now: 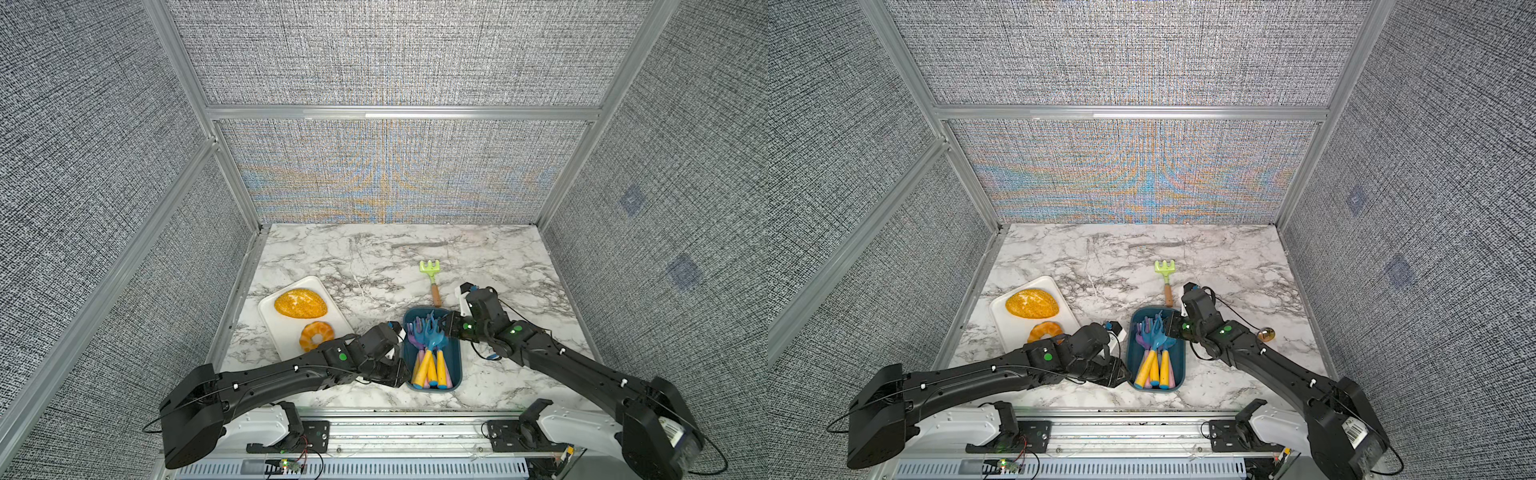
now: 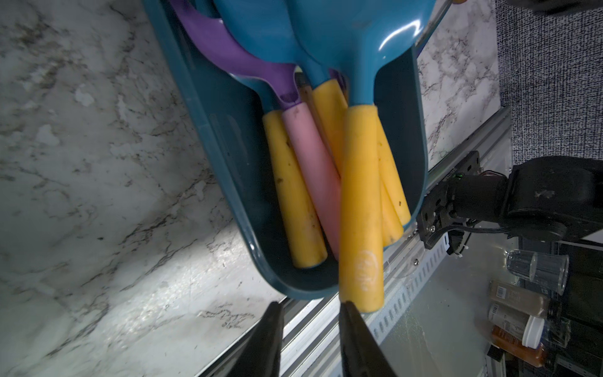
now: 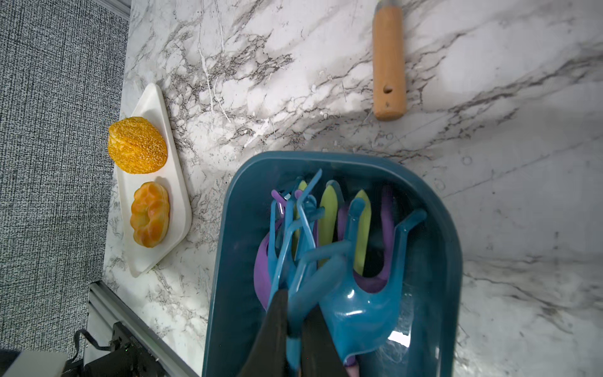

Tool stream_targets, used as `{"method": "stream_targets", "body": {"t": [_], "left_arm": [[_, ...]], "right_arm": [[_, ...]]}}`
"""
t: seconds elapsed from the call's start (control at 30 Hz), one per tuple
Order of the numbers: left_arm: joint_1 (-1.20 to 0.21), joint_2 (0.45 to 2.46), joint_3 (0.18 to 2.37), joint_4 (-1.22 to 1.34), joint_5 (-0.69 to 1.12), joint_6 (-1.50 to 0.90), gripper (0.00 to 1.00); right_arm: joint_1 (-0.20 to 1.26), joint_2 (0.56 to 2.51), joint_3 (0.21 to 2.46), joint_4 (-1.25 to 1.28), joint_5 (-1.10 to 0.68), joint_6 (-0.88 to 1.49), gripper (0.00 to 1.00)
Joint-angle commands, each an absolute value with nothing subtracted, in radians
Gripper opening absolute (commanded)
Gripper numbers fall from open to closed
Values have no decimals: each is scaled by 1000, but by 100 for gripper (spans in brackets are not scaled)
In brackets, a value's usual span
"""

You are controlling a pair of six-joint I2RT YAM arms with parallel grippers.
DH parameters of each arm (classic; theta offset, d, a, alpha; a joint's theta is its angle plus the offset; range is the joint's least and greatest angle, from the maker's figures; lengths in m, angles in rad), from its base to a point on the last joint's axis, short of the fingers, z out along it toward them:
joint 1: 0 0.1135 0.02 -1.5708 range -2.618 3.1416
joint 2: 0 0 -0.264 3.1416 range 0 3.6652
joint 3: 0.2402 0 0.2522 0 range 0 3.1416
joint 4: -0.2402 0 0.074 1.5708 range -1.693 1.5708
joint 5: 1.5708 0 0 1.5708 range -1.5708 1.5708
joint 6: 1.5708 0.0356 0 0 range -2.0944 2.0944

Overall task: Put the rake into the storage box
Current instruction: Adjust the rake in the storage box.

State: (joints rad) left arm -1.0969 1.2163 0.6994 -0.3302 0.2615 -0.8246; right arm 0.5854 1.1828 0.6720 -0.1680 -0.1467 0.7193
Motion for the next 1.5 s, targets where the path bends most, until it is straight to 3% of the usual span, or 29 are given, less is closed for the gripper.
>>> {"method": "stream_targets", "body": {"t": [0.0, 0.37, 0.6, 0.97, 1.2, 1.33, 1.47], "left_arm": [[-1097, 1222, 707, -307, 254, -824, 35], [-1098, 1233, 715, -307, 257, -826, 37], [-1114, 1233, 730, -308, 256, -823, 49], [-1191, 1331, 813, -395, 146, -796, 50], [-1217, 1443, 959, -613, -38, -734, 54], [-1218, 1491, 1029, -659, -51, -689, 54], [-1218, 1535, 1085, -667, -36, -650, 54]], "right_arm": [[582, 1208, 700, -175, -124, 647, 12], [594, 1238, 658, -94, -175, 649, 12], [614, 1155, 597, -91, -118, 698, 28], [615, 1115, 622, -152, -98, 684, 43], [615, 1069, 617, -183, -80, 695, 45], [612, 1010, 623, -225, -63, 697, 47], [607, 945, 630, -272, -30, 697, 63]]}}
